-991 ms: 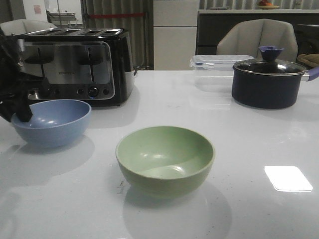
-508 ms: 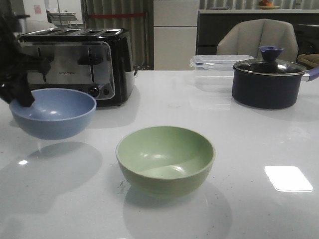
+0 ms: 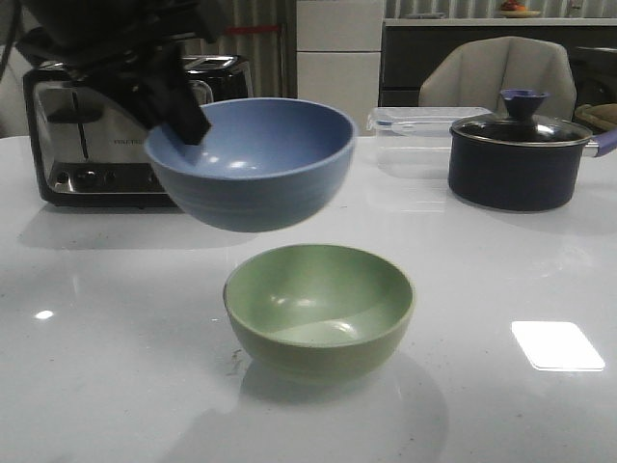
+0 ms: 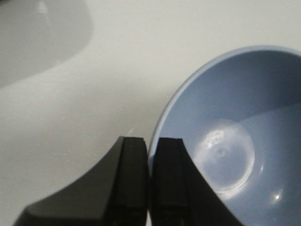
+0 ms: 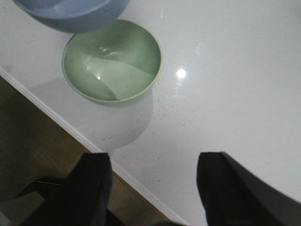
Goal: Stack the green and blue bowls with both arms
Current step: 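Lift the blue bowl and lower it into the green bowl, then open the left gripper and withdraw it from the stacked bowls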
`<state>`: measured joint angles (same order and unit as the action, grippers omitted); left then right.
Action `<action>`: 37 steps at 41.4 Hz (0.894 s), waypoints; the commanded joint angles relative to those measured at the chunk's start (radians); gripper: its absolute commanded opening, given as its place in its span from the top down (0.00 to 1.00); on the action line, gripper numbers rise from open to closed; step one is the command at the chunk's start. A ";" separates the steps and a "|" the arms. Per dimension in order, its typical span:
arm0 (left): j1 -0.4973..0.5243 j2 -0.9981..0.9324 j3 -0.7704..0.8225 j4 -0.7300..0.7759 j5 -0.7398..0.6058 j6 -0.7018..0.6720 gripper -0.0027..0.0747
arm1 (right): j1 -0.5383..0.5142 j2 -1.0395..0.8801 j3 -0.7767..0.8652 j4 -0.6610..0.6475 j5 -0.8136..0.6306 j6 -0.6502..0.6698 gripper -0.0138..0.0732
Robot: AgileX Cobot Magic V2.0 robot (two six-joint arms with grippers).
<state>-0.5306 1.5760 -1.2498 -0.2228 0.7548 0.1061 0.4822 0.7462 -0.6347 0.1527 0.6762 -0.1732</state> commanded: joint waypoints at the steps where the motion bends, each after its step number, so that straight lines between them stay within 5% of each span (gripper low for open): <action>1: -0.063 -0.032 -0.030 -0.027 -0.053 -0.003 0.85 | -0.001 -0.006 -0.027 0.003 -0.059 -0.013 0.26; 37: -0.105 0.163 -0.030 0.000 -0.154 -0.007 0.85 | -0.001 -0.006 -0.027 0.003 -0.059 -0.013 0.26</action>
<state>-0.6274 1.7749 -1.2498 -0.2297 0.6555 0.1061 0.4822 0.7462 -0.6347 0.1527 0.6762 -0.1732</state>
